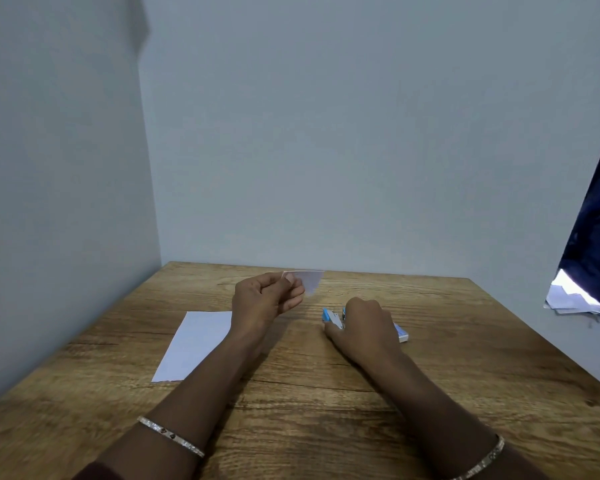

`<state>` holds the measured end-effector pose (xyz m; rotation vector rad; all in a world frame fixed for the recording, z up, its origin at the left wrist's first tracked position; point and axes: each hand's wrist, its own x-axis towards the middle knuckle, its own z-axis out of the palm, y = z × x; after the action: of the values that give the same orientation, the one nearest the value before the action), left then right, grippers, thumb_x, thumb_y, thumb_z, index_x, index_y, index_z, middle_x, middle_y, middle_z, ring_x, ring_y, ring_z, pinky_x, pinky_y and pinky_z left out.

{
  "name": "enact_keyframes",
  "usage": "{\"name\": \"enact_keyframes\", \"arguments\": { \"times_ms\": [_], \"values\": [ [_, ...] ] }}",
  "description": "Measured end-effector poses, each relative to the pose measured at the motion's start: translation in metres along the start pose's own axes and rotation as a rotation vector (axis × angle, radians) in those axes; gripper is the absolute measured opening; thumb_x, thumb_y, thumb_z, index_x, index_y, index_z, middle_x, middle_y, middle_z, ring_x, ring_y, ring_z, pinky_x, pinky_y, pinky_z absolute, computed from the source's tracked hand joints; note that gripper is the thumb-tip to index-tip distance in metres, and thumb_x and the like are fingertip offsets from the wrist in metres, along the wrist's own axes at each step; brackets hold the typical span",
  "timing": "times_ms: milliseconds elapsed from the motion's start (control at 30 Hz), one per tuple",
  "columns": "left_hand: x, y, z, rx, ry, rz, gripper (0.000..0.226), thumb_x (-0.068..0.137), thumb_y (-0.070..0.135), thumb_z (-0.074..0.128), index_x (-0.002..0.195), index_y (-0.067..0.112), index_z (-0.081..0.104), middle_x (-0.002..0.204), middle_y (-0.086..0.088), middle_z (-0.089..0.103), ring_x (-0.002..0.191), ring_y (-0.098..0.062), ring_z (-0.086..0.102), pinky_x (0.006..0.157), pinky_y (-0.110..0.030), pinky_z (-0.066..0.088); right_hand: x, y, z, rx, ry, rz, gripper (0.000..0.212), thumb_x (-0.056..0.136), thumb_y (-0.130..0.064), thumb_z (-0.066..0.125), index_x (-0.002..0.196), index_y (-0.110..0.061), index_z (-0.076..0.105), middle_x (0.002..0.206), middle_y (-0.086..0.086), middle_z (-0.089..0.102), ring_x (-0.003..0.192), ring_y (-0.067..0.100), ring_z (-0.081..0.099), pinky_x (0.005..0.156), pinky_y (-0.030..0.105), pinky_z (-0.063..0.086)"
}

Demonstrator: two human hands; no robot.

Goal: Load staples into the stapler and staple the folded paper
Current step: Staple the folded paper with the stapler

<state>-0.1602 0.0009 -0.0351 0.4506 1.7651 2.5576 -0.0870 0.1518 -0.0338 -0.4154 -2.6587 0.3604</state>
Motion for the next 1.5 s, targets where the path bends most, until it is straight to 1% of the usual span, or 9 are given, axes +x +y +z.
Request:
{"name": "enact_keyframes", "arguments": {
  "times_ms": [200, 300, 500, 667, 867, 1033, 1233, 1400, 1500],
  "values": [
    [-0.002, 0.002, -0.001, 0.094, 0.011, -0.007, 0.030, 0.091, 0.027, 0.073, 0.081, -0.001, 0.076, 0.073, -0.018, 0.076, 0.060, -0.018, 0.070, 0.055, -0.024, 0.057, -0.002, 0.002, -0.001, -0.016, -0.045, 0.042, 0.054, 0.080, -0.068, 0.066, 0.071, -0.022, 0.039, 0.079, -0.003, 0.047, 0.085, 0.024, 0.057, 0.061, 0.032, 0.033],
    [-0.004, 0.005, 0.000, 0.131, 0.031, -0.011, 0.031, 0.093, 0.025, 0.071, 0.076, 0.000, 0.072, 0.061, -0.012, 0.070, 0.046, -0.014, 0.060, 0.045, -0.024, 0.050, -0.004, -0.004, -0.011, -0.019, 0.076, 0.076, 0.055, 0.076, -0.072, 0.061, 0.086, -0.019, 0.052, 0.090, 0.001, 0.061, 0.093, 0.029, 0.065, 0.066, 0.033, 0.037],
    [-0.007, 0.008, 0.001, 0.134, -0.015, -0.016, 0.030, 0.094, 0.020, 0.069, 0.074, -0.002, 0.069, 0.054, -0.008, 0.064, 0.040, -0.013, 0.051, 0.039, -0.023, 0.043, 0.000, -0.010, -0.027, 0.395, 0.504, -0.197, 0.017, 0.088, -0.028, 0.060, 0.100, -0.017, 0.068, 0.081, -0.008, 0.062, 0.079, 0.015, 0.061, 0.067, 0.030, 0.044],
    [-0.010, 0.008, 0.003, 0.116, -0.118, -0.030, 0.032, 0.094, 0.022, 0.069, 0.062, 0.015, 0.072, 0.056, -0.009, 0.065, 0.038, -0.012, 0.050, 0.039, -0.023, 0.043, 0.006, -0.009, -0.009, 0.818, 0.228, -0.022, 0.012, 0.091, -0.029, 0.073, 0.095, -0.018, 0.074, 0.083, -0.010, 0.072, 0.076, 0.003, 0.064, 0.068, 0.020, 0.046],
    [-0.009, 0.008, 0.002, 0.243, -0.135, 0.006, 0.039, 0.093, 0.024, 0.069, 0.055, 0.021, 0.059, 0.049, 0.001, 0.048, 0.039, -0.011, 0.034, 0.039, -0.020, 0.031, 0.012, -0.005, 0.002, 0.951, 0.171, 0.057, 0.014, 0.093, -0.025, 0.072, 0.085, -0.015, 0.076, 0.073, -0.002, 0.072, 0.071, 0.011, 0.064, 0.064, 0.028, 0.046],
    [-0.009, 0.007, 0.002, 0.213, -0.153, 0.044, 0.004, 0.086, 0.014, 0.076, 0.082, 0.013, 0.075, 0.051, 0.014, 0.061, 0.040, 0.003, 0.052, 0.038, -0.010, 0.037, 0.012, -0.004, 0.001, 0.949, 0.145, 0.049, 0.012, 0.093, -0.025, 0.071, 0.087, -0.016, 0.077, 0.075, -0.004, 0.072, 0.074, 0.010, 0.065, 0.066, 0.029, 0.046],
    [-0.006, 0.003, 0.001, 0.250, -0.152, 0.072, 0.009, 0.079, 0.026, 0.083, 0.083, 0.018, 0.082, 0.084, -0.003, 0.080, 0.075, -0.011, 0.073, 0.058, -0.020, 0.052, 0.009, -0.008, 0.002, 0.882, 0.121, -0.011, 0.011, 0.091, -0.026, 0.073, 0.086, -0.017, 0.078, 0.080, -0.002, 0.076, 0.080, 0.015, 0.070, 0.070, 0.031, 0.052],
    [-0.008, 0.002, 0.001, 0.213, -0.219, 0.054, 0.017, 0.090, 0.029, 0.073, 0.088, 0.015, 0.082, 0.081, -0.008, 0.079, 0.070, -0.015, 0.073, 0.058, -0.024, 0.053, 0.010, -0.006, 0.002, 0.877, 0.131, 0.008, 0.011, 0.092, -0.025, 0.073, 0.086, -0.017, 0.077, 0.077, -0.003, 0.073, 0.075, 0.012, 0.064, 0.065, 0.028, 0.046],
    [-0.009, 0.002, 0.002, 0.223, -0.206, 0.058, 0.025, 0.097, 0.023, 0.064, 0.080, 0.016, 0.081, 0.059, 0.008, 0.069, 0.050, -0.001, 0.059, 0.045, -0.013, 0.042, 0.010, -0.006, 0.002, 0.879, 0.134, 0.006, 0.011, 0.091, -0.023, 0.073, 0.084, -0.016, 0.077, 0.073, -0.006, 0.070, 0.070, 0.007, 0.061, 0.063, 0.026, 0.043]
  ]
}}
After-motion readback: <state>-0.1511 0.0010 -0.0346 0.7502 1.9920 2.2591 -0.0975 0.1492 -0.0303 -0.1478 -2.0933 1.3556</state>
